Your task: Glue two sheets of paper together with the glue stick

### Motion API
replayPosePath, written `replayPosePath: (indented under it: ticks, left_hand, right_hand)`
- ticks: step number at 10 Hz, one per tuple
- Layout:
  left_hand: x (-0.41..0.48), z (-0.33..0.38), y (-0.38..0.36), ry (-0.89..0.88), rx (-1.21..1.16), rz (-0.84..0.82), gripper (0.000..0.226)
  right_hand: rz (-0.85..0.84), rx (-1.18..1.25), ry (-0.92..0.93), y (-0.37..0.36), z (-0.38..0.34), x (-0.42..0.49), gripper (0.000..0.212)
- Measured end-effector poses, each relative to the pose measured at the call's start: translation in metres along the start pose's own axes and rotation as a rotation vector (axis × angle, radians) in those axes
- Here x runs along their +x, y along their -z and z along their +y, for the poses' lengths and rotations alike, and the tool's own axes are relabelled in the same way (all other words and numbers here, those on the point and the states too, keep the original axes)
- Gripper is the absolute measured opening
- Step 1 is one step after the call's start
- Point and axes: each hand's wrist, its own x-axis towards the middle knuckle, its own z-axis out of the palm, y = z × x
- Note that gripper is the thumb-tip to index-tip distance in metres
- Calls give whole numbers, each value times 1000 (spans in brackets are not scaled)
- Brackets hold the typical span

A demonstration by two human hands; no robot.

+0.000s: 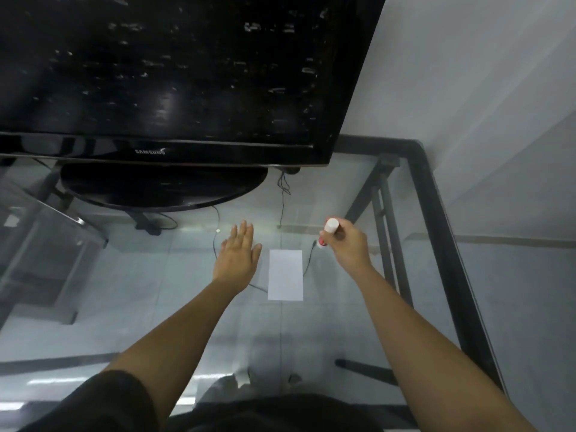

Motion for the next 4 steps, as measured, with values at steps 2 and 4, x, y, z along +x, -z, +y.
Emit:
replayPosePath:
  ticks: [2,4]
  left_hand:
    - [-7,-24,-26,23,144,-64,60]
    - [-9,-25,-32,-6,145,-15,65]
  right_hand:
    - [27,-75,57,-5,18,-2,32]
    - [-33,-36,10,-5,16,-4,48]
